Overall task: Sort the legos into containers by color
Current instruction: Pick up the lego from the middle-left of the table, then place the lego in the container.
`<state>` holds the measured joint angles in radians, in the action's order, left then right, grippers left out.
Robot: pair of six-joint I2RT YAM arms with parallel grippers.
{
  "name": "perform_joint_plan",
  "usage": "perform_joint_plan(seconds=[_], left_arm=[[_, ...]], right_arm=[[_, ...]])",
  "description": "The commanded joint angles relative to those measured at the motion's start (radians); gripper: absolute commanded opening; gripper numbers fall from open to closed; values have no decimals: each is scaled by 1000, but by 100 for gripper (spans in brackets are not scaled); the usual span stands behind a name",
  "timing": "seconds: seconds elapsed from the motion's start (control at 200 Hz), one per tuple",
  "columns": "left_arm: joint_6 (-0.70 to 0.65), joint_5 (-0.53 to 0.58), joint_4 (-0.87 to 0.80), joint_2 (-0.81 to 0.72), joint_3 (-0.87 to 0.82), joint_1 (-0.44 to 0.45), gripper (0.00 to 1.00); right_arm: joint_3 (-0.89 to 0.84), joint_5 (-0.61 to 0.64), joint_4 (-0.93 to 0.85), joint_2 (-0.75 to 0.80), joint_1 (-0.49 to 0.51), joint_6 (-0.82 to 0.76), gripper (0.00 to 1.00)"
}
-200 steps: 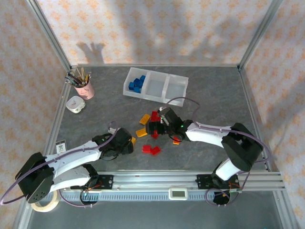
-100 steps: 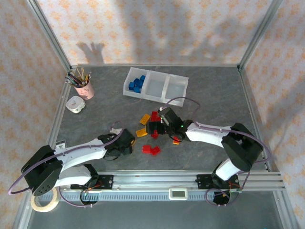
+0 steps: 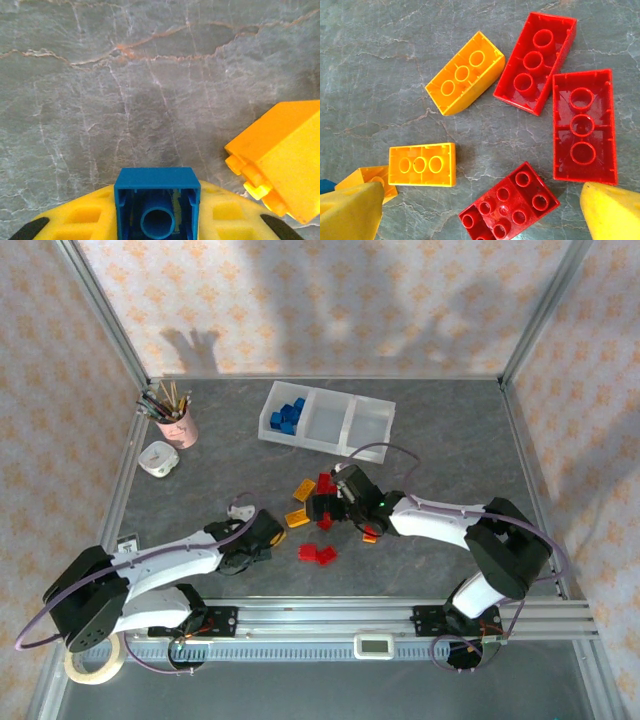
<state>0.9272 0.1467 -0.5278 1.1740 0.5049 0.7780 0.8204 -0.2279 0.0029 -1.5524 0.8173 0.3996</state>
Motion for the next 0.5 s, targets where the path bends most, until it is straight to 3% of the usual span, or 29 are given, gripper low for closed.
perform_joint_plan(seconds=[0.0,0.125,0.28,0.495], left_arm=[[12,72,-43,-43,42,-6,27],[-26,104,-56,-71,106,-42,26],[-135,110,10,-53,229,-161,24],[-303,87,131,163,473,-302,23]], right_arm=[[51,15,-1,16,2,-12,100],[92,29,-31,19,-1,-27,100],[153,36,-62,-9,-22,-38,100],[242,61,-102,-57,-85,-42,100]])
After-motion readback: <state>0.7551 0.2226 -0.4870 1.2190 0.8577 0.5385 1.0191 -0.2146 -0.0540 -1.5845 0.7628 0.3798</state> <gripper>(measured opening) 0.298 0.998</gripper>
